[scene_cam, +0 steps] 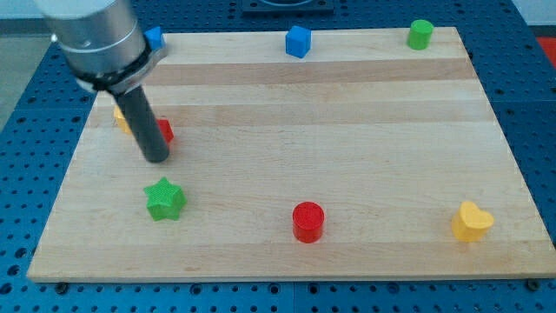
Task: Move your arm to the right of the green circle
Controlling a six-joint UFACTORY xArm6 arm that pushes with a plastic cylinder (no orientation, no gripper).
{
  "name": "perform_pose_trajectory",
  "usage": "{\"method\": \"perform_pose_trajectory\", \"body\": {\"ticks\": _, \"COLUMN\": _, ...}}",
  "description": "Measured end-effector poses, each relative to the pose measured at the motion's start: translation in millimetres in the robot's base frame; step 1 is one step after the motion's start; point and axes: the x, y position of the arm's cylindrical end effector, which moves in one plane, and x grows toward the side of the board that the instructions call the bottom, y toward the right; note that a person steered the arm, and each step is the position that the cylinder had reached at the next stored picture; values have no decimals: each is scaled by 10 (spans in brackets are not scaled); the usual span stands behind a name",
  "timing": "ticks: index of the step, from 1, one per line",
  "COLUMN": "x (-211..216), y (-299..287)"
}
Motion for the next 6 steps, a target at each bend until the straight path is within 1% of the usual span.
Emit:
{"method": "perform_pose_trajectory", "body": {"ticks": 1, "x": -301, "y": 374}}
{"method": "perform_pose_trajectory", "body": {"ticks": 4, "x": -765, "y": 2305}}
{"method": "perform_pose_trajectory", "body": {"ticks": 6, "x": -1189, "y": 3531}}
